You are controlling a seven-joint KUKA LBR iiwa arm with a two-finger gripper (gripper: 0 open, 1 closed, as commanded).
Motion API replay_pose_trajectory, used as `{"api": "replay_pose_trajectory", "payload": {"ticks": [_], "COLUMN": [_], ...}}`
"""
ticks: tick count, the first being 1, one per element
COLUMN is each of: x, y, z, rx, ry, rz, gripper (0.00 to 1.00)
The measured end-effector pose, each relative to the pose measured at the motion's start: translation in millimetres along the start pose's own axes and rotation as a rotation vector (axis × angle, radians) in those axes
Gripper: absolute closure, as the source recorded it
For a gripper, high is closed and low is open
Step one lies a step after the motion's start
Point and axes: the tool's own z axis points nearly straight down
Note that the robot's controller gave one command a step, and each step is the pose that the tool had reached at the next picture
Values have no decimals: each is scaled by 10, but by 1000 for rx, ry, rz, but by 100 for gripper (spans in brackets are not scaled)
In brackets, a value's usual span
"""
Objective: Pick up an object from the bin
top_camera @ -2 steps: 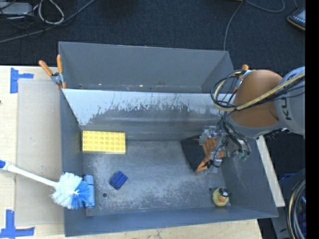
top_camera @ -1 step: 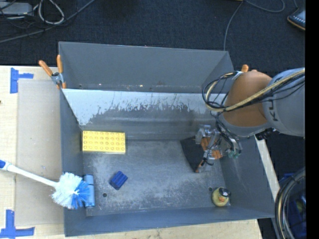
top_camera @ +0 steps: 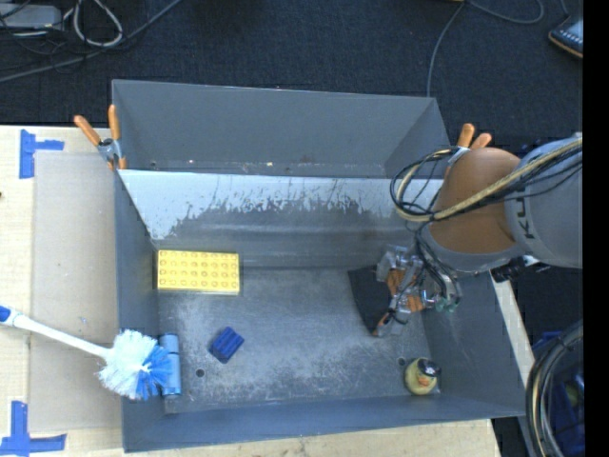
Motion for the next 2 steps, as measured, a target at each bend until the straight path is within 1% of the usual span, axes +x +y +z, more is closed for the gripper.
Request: {"api": "replay_pose_trajectory", "payload": {"ticks": [1,2], "x": [-122,-122], "y": [61,61], "z": [-16,-17], "rx": [0,0], "ry": [0,0], "rz": [-46,-46], "gripper": [100,100]}}
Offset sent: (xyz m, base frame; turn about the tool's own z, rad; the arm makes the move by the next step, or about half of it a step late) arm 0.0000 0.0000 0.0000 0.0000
